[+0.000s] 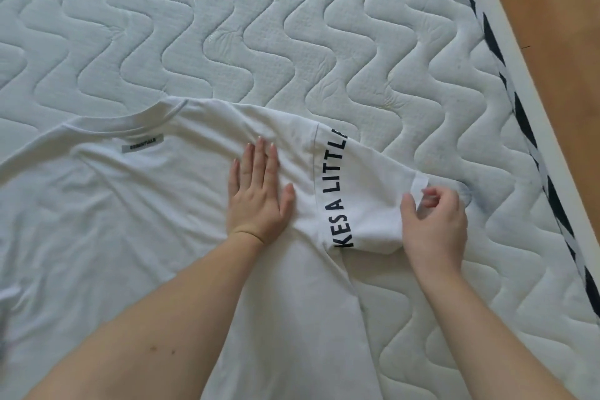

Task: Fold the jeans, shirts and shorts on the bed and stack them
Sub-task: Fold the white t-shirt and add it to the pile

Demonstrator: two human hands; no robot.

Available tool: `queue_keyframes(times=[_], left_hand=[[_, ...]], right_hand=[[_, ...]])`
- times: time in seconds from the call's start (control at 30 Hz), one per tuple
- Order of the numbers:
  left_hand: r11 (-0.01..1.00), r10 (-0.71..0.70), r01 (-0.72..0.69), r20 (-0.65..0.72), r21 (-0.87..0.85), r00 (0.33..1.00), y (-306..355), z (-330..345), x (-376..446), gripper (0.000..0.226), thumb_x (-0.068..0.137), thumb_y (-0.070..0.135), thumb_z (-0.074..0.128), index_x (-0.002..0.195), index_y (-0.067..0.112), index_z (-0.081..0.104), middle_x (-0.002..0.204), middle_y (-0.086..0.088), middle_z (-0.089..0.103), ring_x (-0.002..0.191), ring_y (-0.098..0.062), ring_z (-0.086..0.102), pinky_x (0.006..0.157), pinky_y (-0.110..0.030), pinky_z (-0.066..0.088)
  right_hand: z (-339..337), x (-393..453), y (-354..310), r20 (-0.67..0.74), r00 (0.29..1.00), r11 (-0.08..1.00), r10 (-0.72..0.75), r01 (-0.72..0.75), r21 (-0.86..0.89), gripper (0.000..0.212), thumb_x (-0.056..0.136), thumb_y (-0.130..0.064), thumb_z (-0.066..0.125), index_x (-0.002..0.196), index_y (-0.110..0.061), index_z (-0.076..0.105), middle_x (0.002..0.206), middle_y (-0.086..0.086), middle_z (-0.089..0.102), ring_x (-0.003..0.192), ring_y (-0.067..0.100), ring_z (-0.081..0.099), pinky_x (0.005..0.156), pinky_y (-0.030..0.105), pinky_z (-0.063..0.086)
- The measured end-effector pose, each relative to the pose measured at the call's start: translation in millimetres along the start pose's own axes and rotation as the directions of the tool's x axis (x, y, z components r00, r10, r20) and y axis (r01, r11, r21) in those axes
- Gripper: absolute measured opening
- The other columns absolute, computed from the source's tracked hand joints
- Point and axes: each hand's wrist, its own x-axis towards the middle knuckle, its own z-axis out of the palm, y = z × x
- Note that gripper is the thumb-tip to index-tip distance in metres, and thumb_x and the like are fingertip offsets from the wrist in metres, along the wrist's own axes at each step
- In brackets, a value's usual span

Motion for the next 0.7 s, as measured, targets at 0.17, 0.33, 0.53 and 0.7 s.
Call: queue_keyframes(times=[0.17, 0.33, 0.53, 0.7], left_hand=[[1.000, 0.022, -0.022, 0.004, 0.022, 1.000, -0.5, 0.1, 0.9, 0.071, 0.095, 0.048, 0.023, 0.158, 0.018, 0.011, 0.165, 0.000, 0.002, 0.153, -0.024, 0.005, 0.122, -0.051, 0.009], [0.999, 0.030, -0.030, 0.010, 0.034, 1.000, 0.1, 0.0, 0.7, 0.070, 0.094, 0.047, 0.026, 0.158, 0.020, 0.016, 0.165, 0.001, 0.005, 0.152, -0.023, 0.007, 0.121, -0.053, 0.012], [0.999, 0.041, -0.041, 0.000, 0.013, 0.999, -2.7, 3.0, 0.4, 0.072, 0.093, 0.047, 0.028, 0.157, 0.018, 0.010, 0.165, -0.007, 0.006, 0.152, -0.025, 0.007, 0.121, -0.051, 0.011], [1.000, 0.016, -0.016, -0.027, -0.008, 1.000, -3.8, 4.9, 1.4, 0.079, 0.092, 0.046, 0.031, 0.155, 0.002, 0.016, 0.163, -0.017, 0.007, 0.152, -0.028, 0.009, 0.121, -0.051, 0.011]], right_hand=[[34.0, 22.2, -69.6, 0.057, 0.905, 0.905, -0.421, 0.423, -0.037, 0.043, 0.092, -0.027, 0.062, 0.131, -0.010, 0.054, 0.126, 0.009, 0.057, 0.118, 0.031, 0.048, 0.098, 0.039, 0.032], [86.7, 52.3, -130.5, 0.451, 0.786, 0.859, -0.423, 0.507, -0.077, 0.047, 0.093, -0.047, 0.056, 0.132, -0.022, 0.051, 0.131, 0.002, 0.052, 0.125, 0.025, 0.041, 0.103, 0.037, 0.028], [106.1, 73.9, -157.3, 0.502, 0.755, 0.804, -0.423, 0.567, -0.176, 0.024, 0.094, -0.041, 0.058, 0.101, -0.018, 0.059, 0.110, 0.006, 0.062, 0.105, 0.027, 0.054, 0.077, 0.035, 0.036], [100.8, 73.2, -148.2, 0.398, 0.809, 0.845, -0.432, 0.518, -0.136, 0.024, 0.095, -0.040, 0.057, 0.096, -0.016, 0.061, 0.103, 0.005, 0.063, 0.101, 0.026, 0.053, 0.083, 0.038, 0.039]])
